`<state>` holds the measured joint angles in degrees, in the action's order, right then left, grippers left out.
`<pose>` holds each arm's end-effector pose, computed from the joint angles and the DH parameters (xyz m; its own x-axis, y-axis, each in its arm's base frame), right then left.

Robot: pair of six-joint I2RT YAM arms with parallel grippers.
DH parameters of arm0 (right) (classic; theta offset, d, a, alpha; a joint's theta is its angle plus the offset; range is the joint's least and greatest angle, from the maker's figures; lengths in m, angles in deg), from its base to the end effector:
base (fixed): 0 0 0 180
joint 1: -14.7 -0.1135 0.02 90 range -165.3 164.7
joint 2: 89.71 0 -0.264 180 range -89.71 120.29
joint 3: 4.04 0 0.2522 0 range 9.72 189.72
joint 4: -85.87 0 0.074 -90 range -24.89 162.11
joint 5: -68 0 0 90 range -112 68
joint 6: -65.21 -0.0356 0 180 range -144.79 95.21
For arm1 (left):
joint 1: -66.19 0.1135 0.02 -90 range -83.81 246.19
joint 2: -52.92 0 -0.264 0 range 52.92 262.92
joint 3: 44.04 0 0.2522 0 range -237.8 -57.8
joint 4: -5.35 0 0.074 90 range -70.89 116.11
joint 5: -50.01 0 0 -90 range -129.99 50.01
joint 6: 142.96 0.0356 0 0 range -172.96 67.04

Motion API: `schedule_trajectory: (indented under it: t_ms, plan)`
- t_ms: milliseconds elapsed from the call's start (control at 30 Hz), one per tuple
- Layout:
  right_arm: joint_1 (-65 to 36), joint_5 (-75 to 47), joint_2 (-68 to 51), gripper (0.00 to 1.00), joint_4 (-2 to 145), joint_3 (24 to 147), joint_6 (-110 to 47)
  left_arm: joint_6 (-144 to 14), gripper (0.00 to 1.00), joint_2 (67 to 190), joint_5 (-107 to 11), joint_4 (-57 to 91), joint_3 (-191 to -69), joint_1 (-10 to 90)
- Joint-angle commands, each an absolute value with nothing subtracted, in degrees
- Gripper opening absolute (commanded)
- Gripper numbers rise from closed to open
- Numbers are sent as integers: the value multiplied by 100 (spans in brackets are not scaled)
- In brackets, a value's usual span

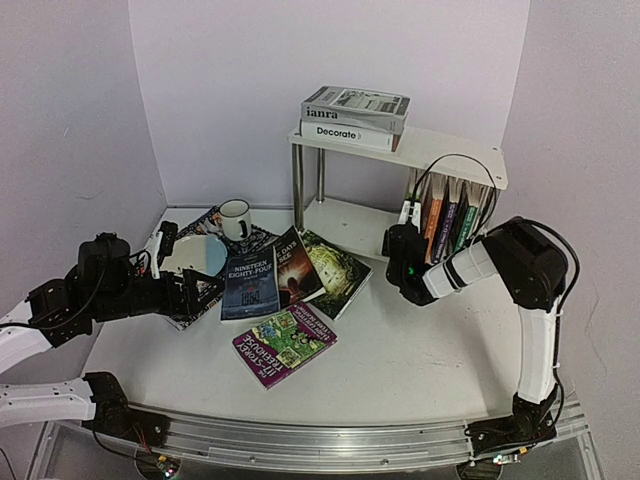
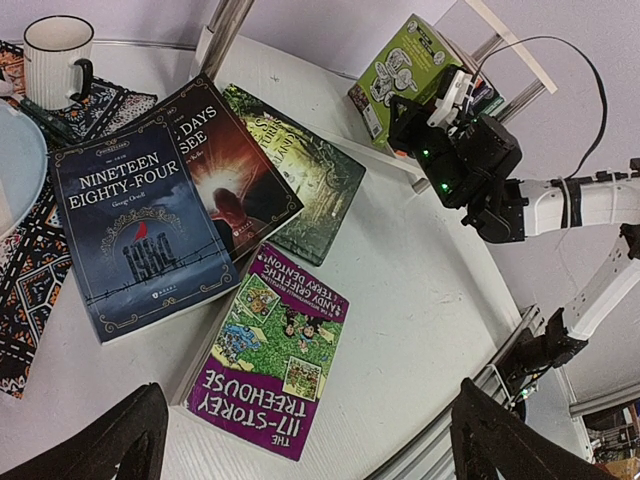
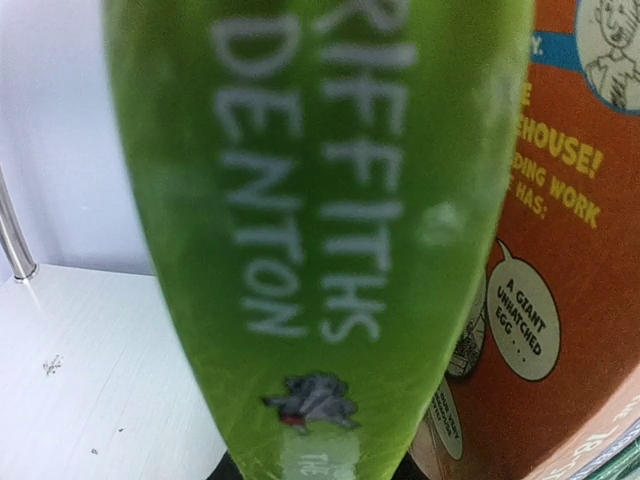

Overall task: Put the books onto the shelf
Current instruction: Place the book on the shelf.

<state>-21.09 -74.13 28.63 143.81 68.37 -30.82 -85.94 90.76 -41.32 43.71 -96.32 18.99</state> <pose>0.3527 0.2196 0.1846 0.1959 0.2208 -0.9554 0.2481 0.9315 0.2661 0.1053 -0.1150 0.2939 -0.6382 -0.1117 -0.7617 0.4775 0.7187 -0.5055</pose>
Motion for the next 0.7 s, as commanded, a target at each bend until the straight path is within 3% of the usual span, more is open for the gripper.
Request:
schedule_trajectory:
  t_ms: [0,667]
  plan:
    - [-2114,-7780,2926,16,14644,7158,-2867,-8544,100,9024,-4113,4260,-9702,1916]
    - [-1947,-7782,2769,17,14646,6998,-2831,-8553,100,9059,-4129,4248,-9708,1916]
